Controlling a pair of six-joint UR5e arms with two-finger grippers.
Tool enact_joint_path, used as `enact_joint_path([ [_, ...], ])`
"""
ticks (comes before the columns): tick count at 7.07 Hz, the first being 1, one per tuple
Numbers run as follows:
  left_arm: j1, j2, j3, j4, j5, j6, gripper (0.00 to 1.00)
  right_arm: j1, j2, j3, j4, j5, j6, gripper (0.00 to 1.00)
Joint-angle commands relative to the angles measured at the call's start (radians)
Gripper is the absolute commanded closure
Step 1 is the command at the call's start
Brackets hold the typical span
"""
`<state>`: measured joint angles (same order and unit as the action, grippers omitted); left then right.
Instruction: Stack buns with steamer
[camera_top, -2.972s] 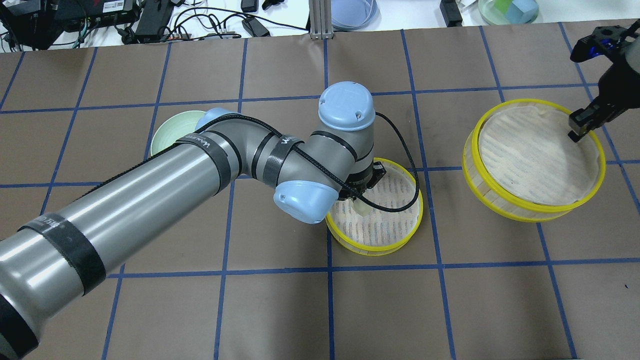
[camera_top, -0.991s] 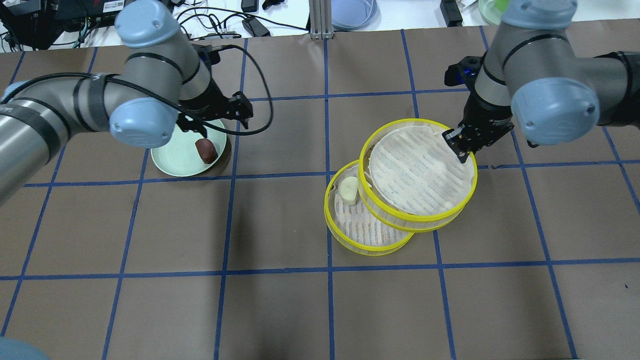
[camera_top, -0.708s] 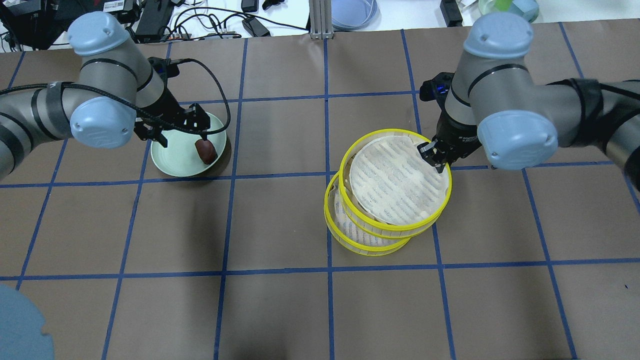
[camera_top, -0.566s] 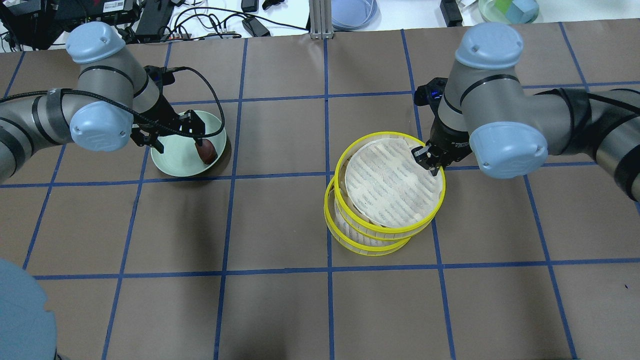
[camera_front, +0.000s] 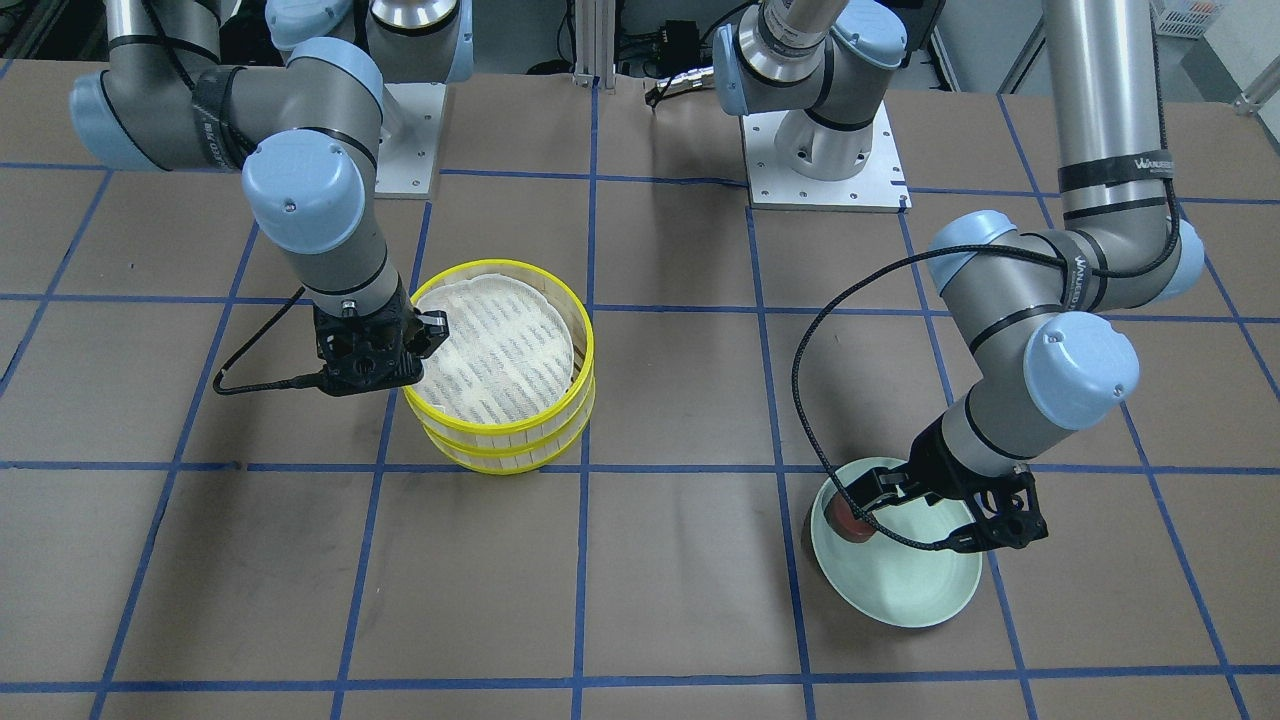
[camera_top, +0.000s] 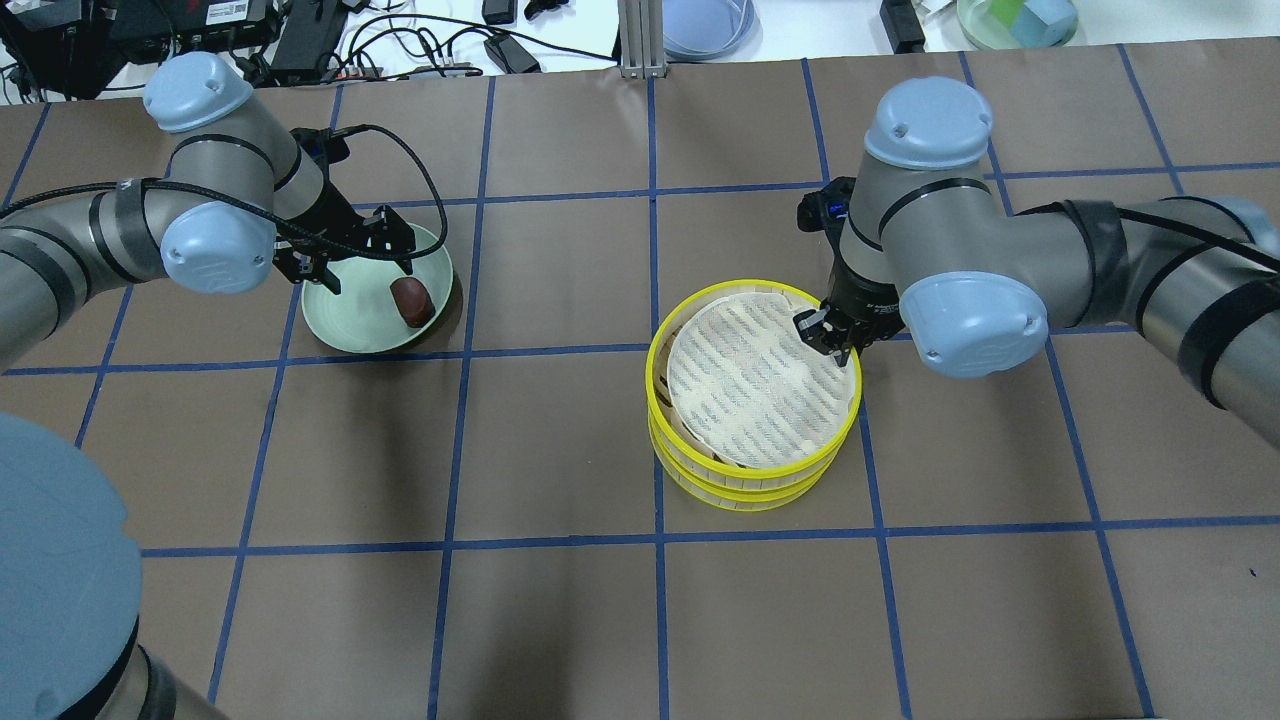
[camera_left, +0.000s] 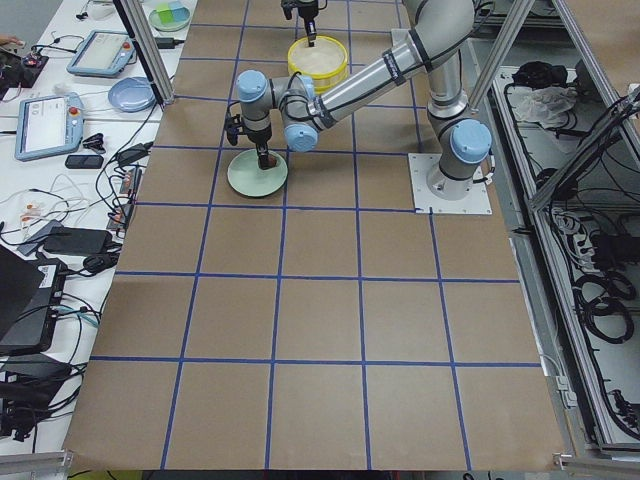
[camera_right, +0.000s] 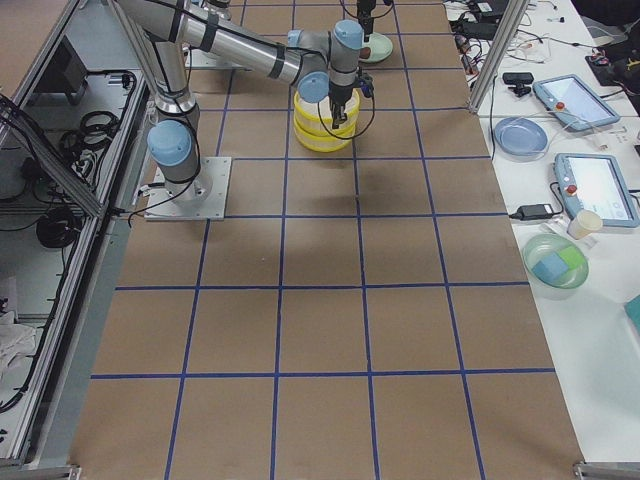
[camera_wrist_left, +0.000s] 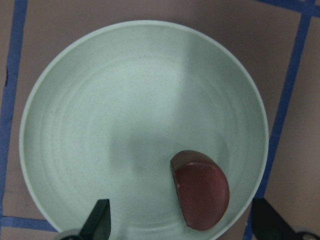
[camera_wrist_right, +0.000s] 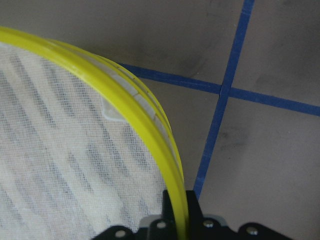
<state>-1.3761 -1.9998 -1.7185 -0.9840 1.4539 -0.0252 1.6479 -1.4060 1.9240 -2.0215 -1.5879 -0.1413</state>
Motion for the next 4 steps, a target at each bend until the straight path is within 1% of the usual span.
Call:
enact_joint_path([
  [1,0.000,-0.028,0.004,0.002,-0.056,-0.024,0.01,0.001,0.015,0.001,0.000,-0.003,0.000,1.00],
  [3,0.002,-0.045,-0.004,0.001,-0.055,-0.022,0.03,0.001,0.016,0.001,0.000,-0.017,-0.001,1.00],
  [4,0.002,-0.063,0.007,0.002,-0.053,-0.025,0.20,0.001,0.018,0.001,0.000,-0.017,-0.001,1.00],
])
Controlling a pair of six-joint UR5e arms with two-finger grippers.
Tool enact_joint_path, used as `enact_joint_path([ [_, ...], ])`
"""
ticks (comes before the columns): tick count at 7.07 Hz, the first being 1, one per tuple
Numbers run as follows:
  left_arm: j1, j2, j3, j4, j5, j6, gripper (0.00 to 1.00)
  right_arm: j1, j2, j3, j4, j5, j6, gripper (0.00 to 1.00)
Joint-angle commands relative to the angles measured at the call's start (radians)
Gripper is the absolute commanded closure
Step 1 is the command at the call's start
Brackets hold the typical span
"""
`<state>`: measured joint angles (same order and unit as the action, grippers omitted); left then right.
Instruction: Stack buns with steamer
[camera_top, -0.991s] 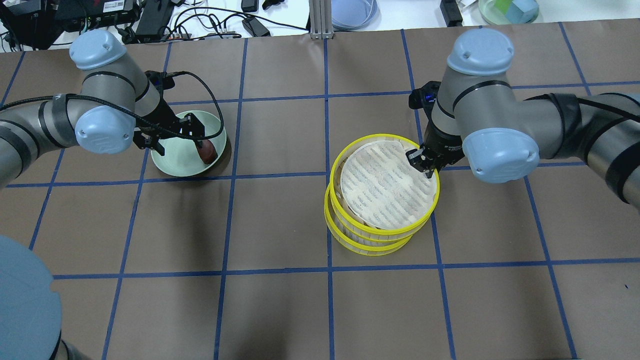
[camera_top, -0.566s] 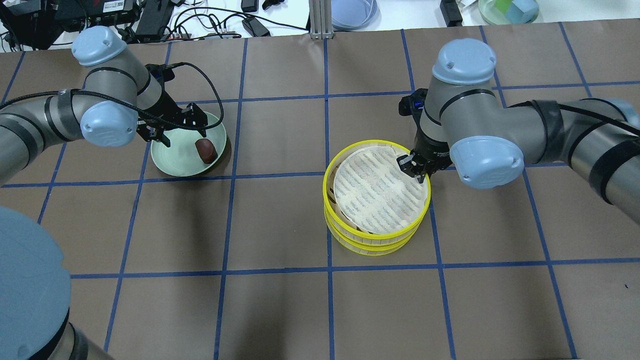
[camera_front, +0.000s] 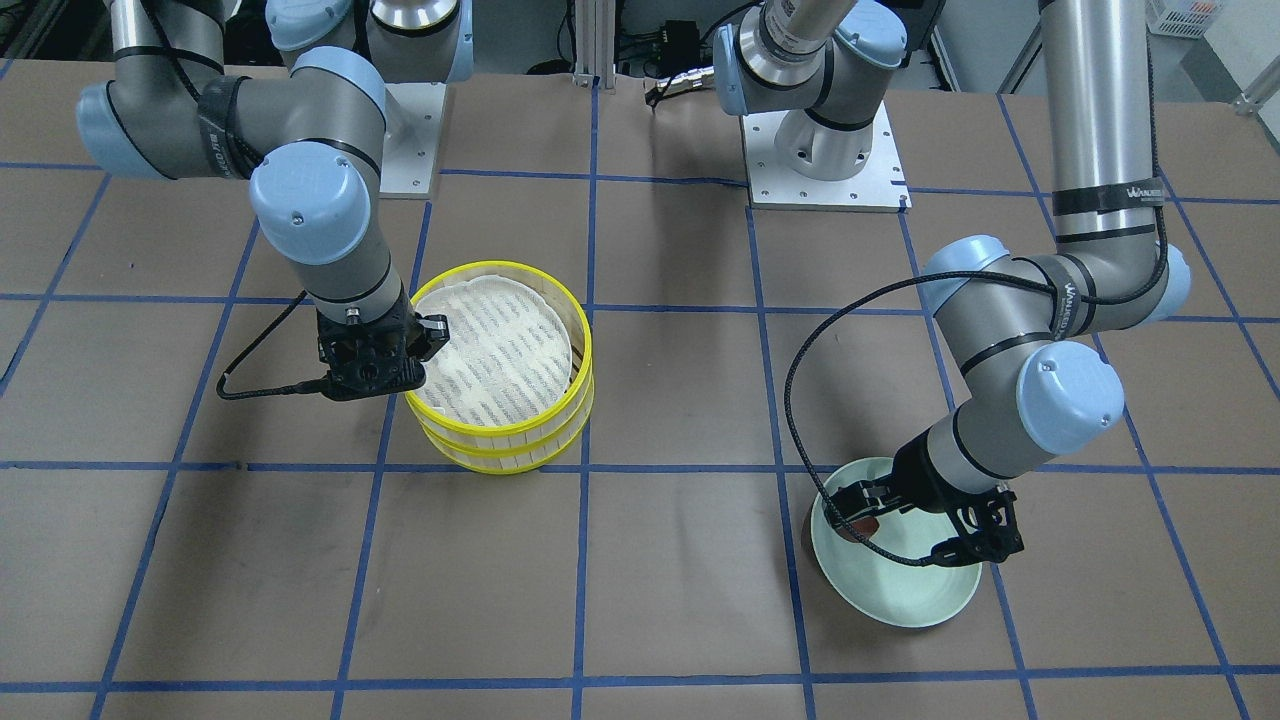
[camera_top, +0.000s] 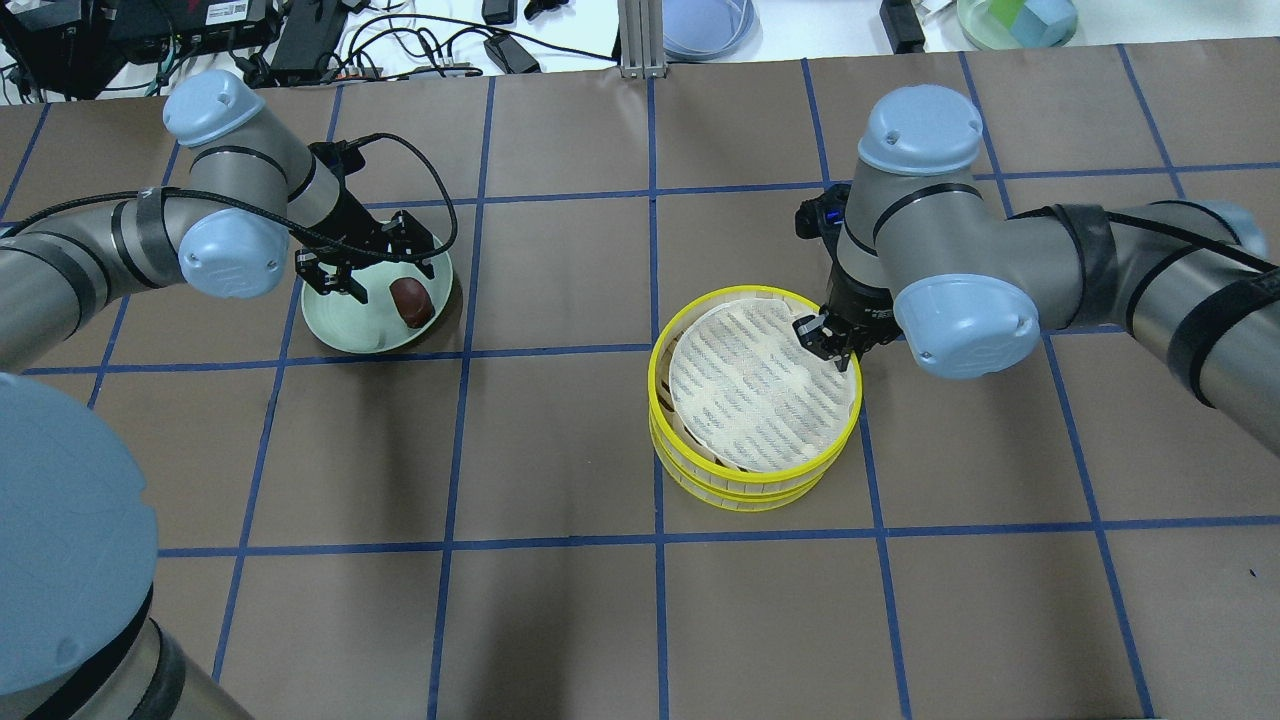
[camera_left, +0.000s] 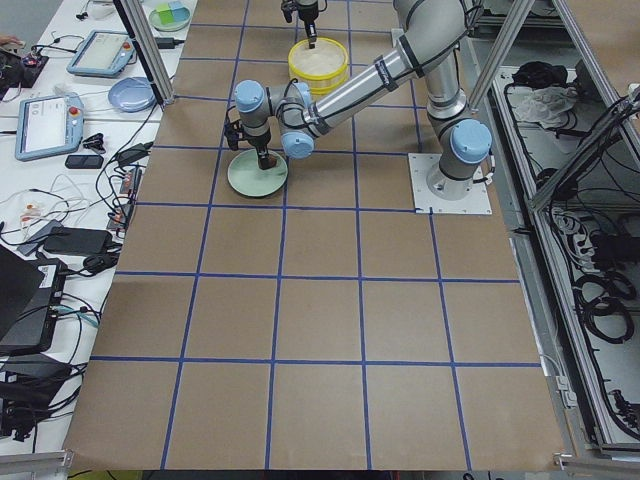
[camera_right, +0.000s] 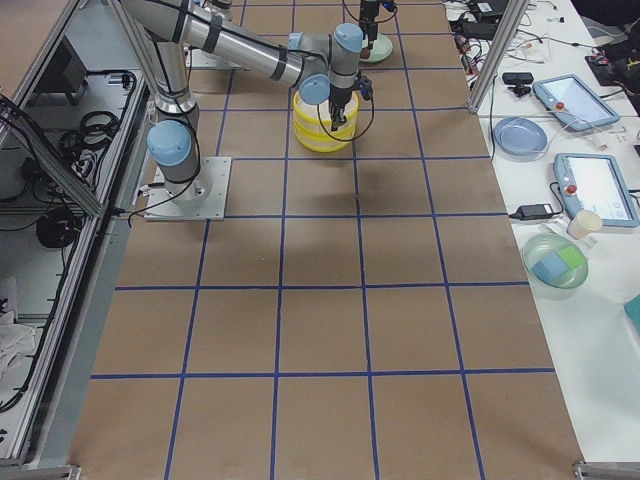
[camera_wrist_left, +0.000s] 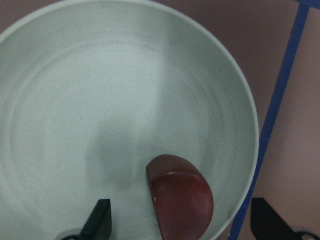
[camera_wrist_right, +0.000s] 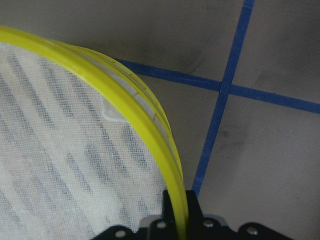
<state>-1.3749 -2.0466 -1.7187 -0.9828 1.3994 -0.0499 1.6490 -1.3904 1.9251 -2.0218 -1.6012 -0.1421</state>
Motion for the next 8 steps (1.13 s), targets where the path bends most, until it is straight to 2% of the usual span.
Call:
enact_joint_path([
  [1,-0.001,-0.024,0.005,0.001,-0.002,-0.007,0.24,0.000,0.002,0.002,0.005,-0.003,-0.001,1.00],
  [2,0.000,-0.027,0.004,0.003,-0.002,-0.007,0.26,0.000,0.002,0.002,0.006,-0.003,-0.001,0.82],
  [3,-0.001,-0.029,0.001,0.003,0.001,-0.005,0.45,0.000,0.004,0.002,0.008,-0.005,0.001,0.57],
  [4,-0.001,-0.035,0.004,0.004,0.001,-0.002,0.81,0.000,0.004,0.000,0.011,-0.005,0.001,0.35],
  [5,-0.001,-0.033,0.004,0.003,0.001,-0.001,0.91,0.000,0.002,0.000,0.011,-0.003,0.004,0.06],
  [6,-0.001,-0.018,0.010,0.003,0.001,0.002,1.00,0.000,-0.001,-0.008,0.014,-0.003,0.007,0.01],
  [8,-0.004,0.029,0.013,-0.007,0.006,-0.001,1.00,-0.001,-0.019,-0.090,0.014,0.000,0.015,0.01],
])
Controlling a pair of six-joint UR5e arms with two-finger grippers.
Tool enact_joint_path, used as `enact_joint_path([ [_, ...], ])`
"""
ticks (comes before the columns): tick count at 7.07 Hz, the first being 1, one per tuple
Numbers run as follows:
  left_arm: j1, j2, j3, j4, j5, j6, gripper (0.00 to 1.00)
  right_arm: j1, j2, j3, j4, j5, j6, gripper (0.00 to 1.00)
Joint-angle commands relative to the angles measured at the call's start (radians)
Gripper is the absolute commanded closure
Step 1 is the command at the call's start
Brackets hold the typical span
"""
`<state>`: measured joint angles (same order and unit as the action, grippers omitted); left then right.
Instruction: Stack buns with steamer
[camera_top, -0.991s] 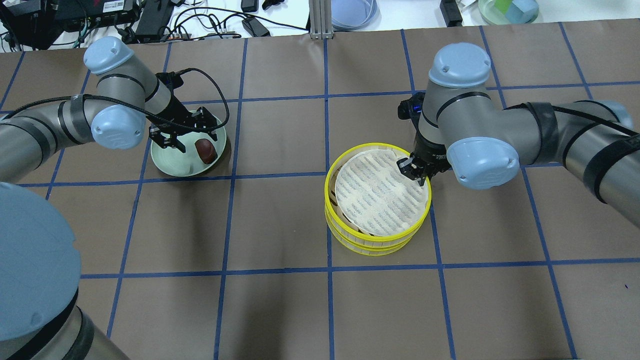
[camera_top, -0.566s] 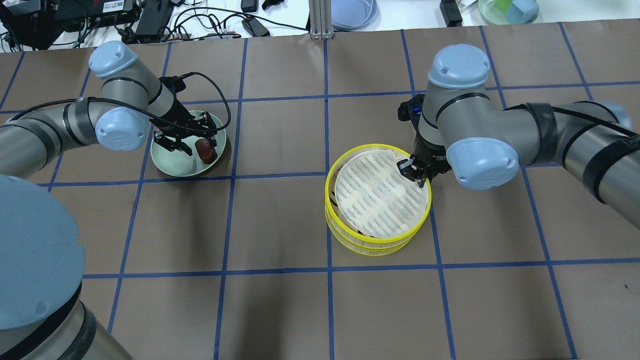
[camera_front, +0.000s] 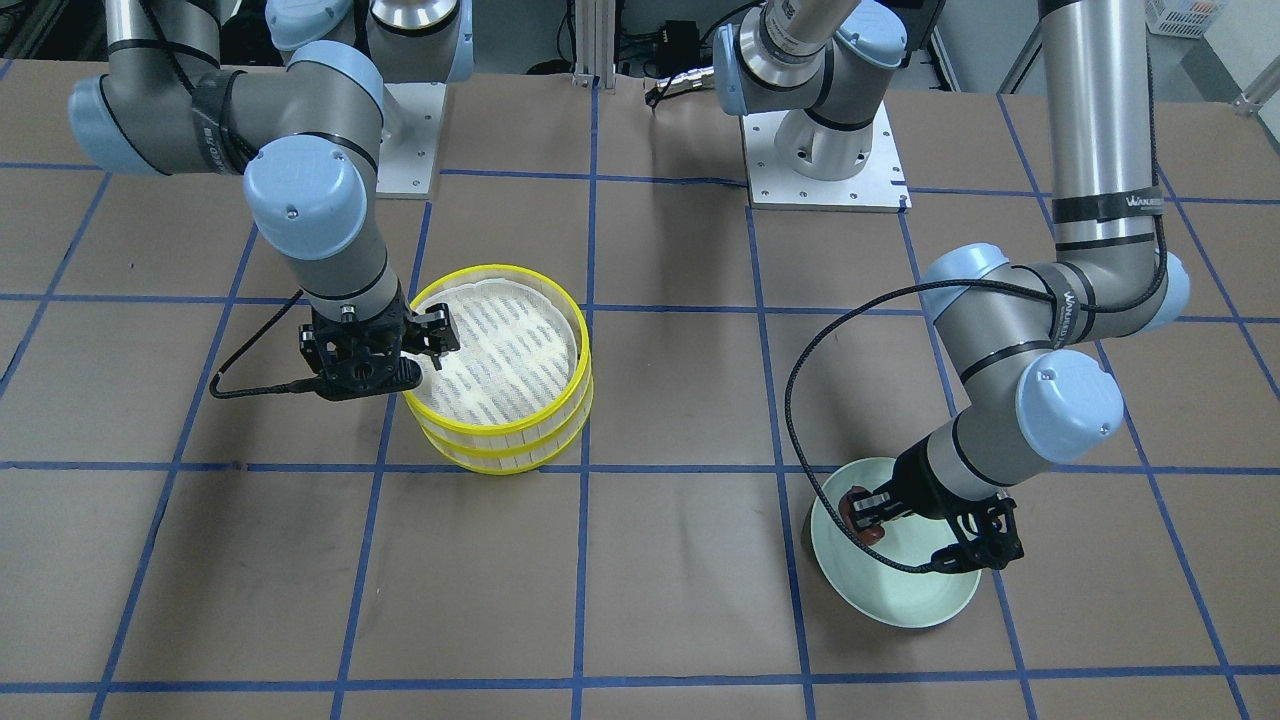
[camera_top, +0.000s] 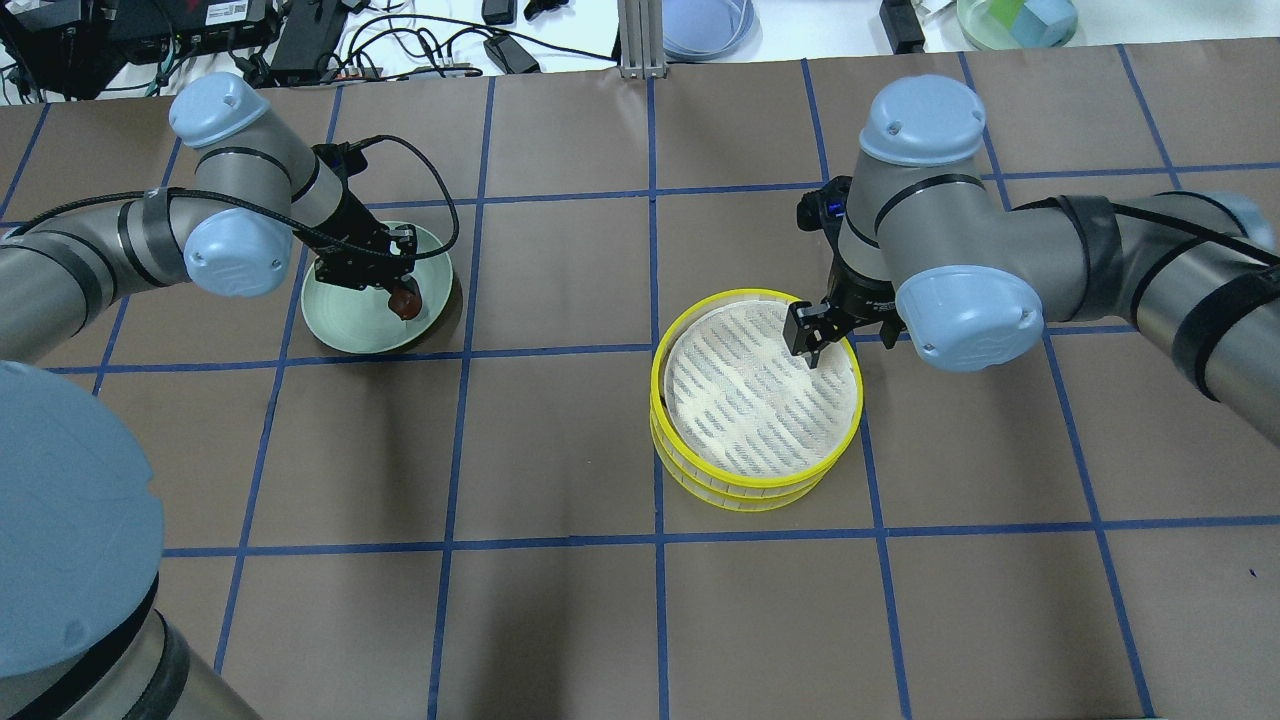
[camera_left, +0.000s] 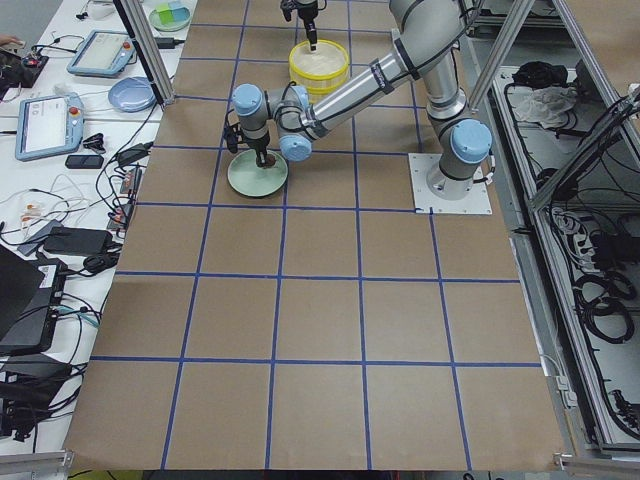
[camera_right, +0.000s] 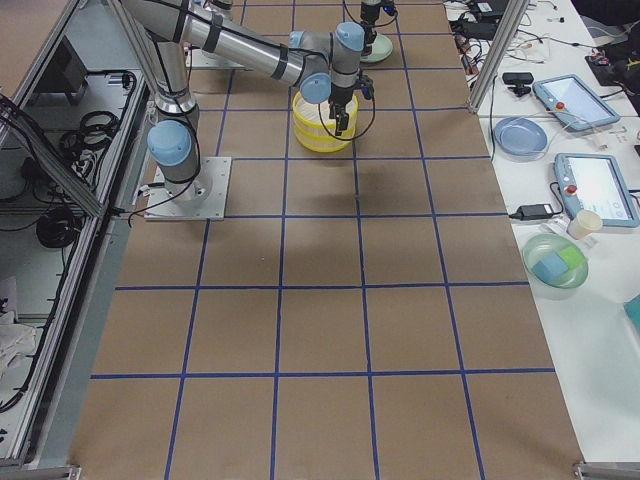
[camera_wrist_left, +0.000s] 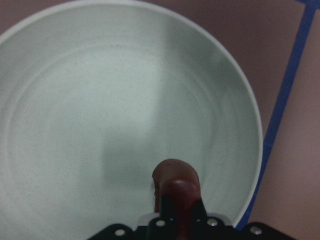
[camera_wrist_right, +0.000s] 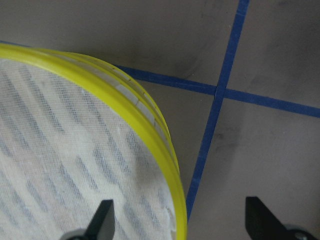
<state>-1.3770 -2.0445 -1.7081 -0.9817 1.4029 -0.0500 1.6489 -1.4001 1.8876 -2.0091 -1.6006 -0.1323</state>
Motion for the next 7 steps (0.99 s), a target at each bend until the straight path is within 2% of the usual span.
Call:
enact_joint_path([
  [1,-0.008,0.055,0.002,-0.020,0.005,-0.004,1.00,-0.001,-0.026,-0.138,0.083,0.005,0.057,0.00],
  [3,-0.060,0.107,0.002,-0.061,0.004,-0.071,1.00,-0.015,-0.054,-0.415,0.345,-0.001,0.071,0.00],
  [4,-0.103,0.142,0.002,-0.084,0.002,-0.120,1.00,-0.018,-0.059,-0.468,0.378,-0.002,0.072,0.00],
  [6,-0.257,0.202,0.005,-0.112,0.026,-0.284,1.00,-0.043,-0.077,-0.467,0.357,0.016,0.109,0.00],
  [7,-0.358,0.205,0.010,-0.110,0.022,-0.442,1.00,-0.056,-0.083,-0.467,0.345,0.015,0.153,0.00],
])
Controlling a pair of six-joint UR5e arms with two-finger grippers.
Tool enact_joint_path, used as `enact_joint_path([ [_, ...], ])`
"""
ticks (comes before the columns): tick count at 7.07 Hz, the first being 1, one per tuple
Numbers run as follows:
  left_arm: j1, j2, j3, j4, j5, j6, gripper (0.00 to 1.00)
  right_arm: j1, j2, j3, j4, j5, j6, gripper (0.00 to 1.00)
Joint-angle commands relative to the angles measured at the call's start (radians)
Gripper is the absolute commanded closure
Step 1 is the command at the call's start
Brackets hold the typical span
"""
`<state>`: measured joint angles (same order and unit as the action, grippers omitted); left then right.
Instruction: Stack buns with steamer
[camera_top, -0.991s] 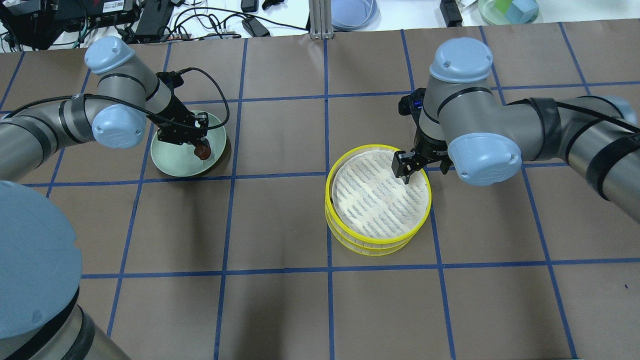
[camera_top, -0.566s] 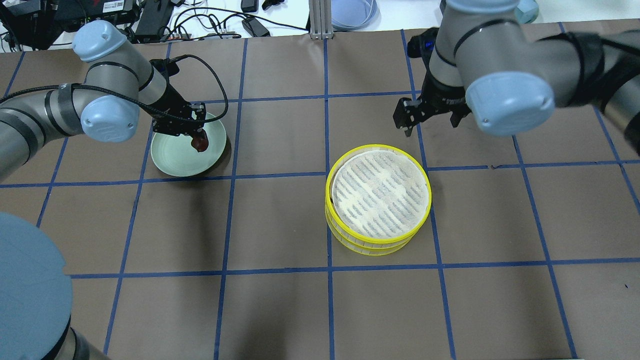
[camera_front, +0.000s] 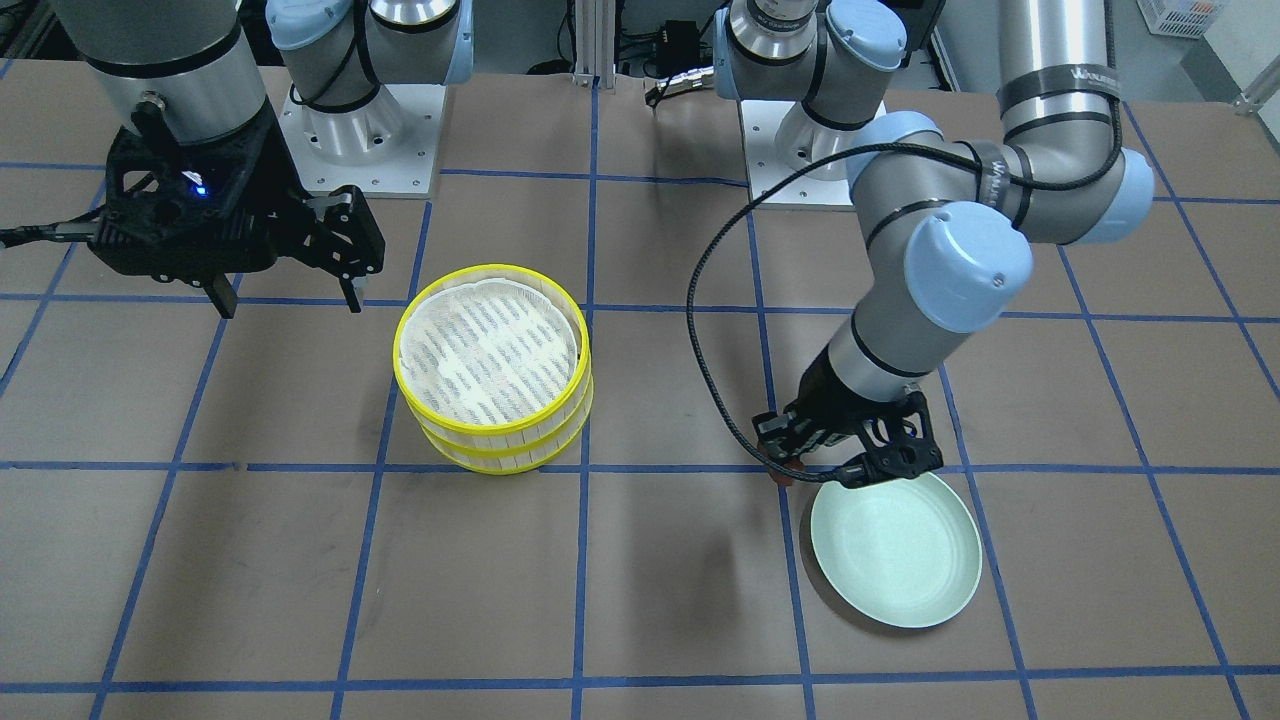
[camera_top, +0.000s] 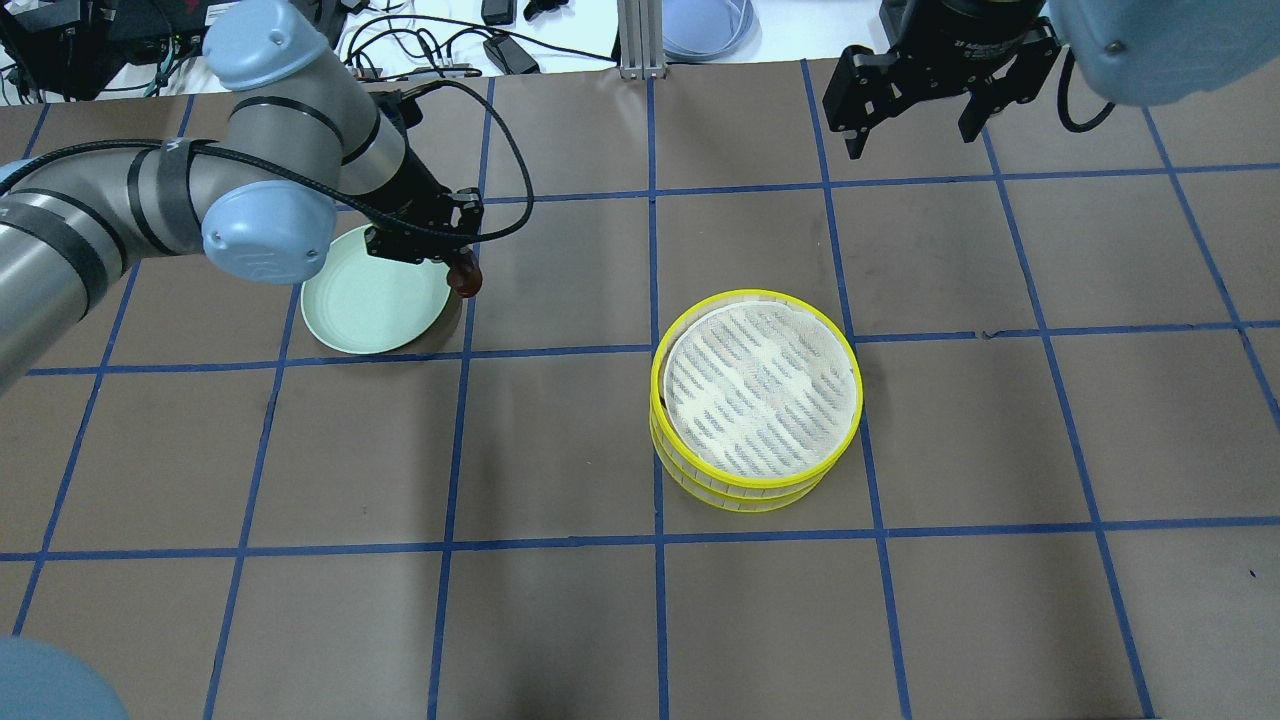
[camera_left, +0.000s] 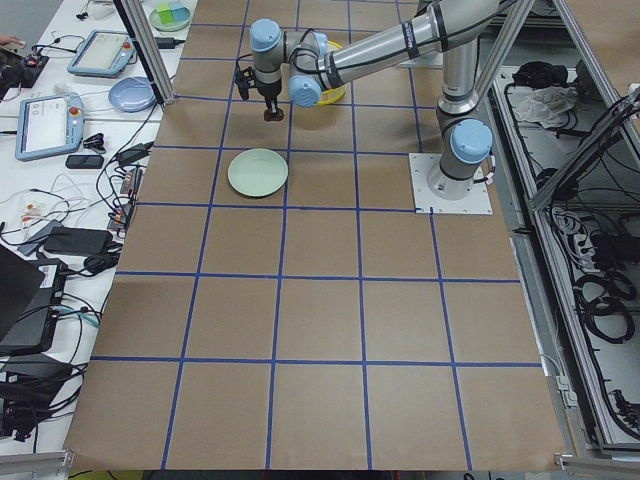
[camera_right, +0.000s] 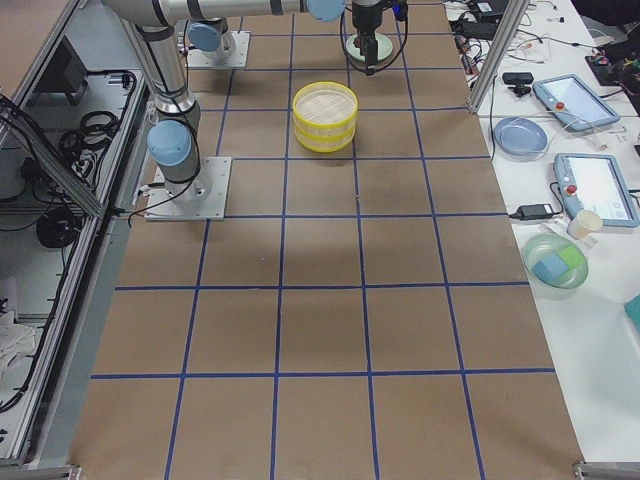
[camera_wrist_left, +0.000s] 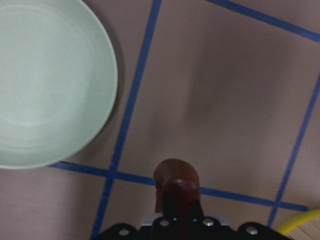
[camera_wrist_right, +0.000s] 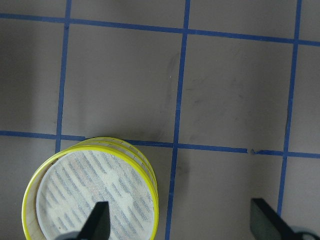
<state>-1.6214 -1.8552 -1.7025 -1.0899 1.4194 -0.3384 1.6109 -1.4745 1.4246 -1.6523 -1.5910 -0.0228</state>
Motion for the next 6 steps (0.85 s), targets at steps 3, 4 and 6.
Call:
enact_joint_path([
  [3,-0.325,0.037,0.052,0.016,-0.008,-0.441,1.00,-0.026,-0.029,0.002,-0.061,-0.009,0.132,0.00],
  [4,-0.384,0.019,0.066,0.018,-0.007,-0.509,1.00,-0.026,-0.038,0.016,-0.064,-0.012,0.133,0.00],
  [6,-0.433,-0.002,0.063,0.018,0.004,-0.533,0.32,-0.025,-0.069,0.089,-0.142,-0.012,0.164,0.00],
])
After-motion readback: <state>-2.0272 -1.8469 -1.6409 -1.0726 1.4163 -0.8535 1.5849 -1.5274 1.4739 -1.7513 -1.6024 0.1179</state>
